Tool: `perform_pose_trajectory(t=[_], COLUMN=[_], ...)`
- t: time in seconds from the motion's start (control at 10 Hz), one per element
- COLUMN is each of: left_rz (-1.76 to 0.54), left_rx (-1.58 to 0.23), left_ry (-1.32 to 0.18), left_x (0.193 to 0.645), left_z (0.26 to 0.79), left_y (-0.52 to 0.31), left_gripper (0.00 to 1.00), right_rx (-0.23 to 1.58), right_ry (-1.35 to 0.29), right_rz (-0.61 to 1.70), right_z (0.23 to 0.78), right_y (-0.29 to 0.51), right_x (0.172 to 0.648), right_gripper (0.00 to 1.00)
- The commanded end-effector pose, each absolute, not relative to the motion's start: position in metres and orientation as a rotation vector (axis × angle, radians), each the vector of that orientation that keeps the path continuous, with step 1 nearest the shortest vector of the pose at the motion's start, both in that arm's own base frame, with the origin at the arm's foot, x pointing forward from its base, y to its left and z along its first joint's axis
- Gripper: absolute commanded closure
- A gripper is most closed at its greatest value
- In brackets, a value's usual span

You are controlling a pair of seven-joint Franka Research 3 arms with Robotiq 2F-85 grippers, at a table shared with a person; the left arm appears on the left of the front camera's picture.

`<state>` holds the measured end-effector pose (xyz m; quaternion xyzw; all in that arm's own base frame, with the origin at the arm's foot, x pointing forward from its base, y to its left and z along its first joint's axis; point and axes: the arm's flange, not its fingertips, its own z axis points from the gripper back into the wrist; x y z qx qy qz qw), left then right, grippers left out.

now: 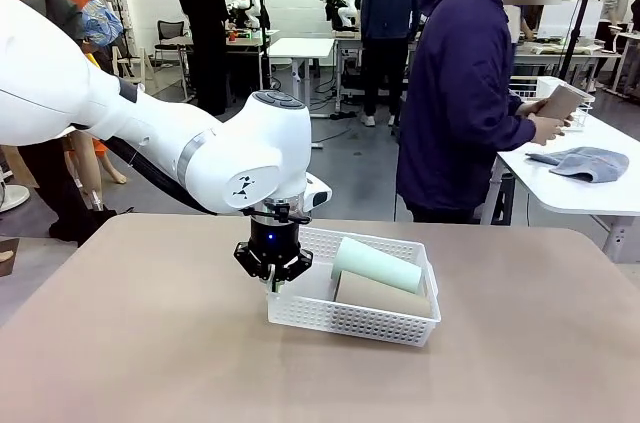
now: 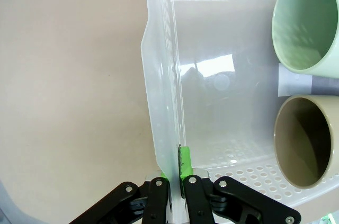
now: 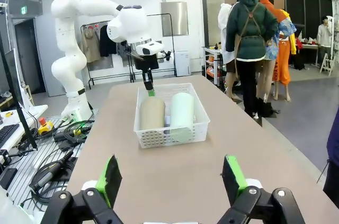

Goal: Clean and organize the cups into the basket.
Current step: Pick up the Reusable plastic cup from the right side of the table and stack it inside the Organizing basket in the center of the table.

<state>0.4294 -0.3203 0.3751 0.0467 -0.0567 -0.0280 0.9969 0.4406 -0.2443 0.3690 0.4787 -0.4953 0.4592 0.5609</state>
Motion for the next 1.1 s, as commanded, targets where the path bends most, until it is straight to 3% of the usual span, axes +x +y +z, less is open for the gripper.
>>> perform_pose_trajectory(t=[0.0,1.0], left_rz=[-0.057,-0.057], left_rx=[0.092,0.092], left_ry=[-0.117,-0.117], left_x=[0.429,0.429], left_z=[0.3756,0.3756], left_y=[-0.3203,-0.3203], left_gripper=[1.0,1.0], right_rx=[1.12,1.12], right_ry=[-1.167,-1.167], right_rz=[1.08,1.08], right_z=[0.3691,0.3691], right_y=[-0.2406,-0.2406], right_x=[0.4387,0.4387], right_gripper=[0.0,0.0])
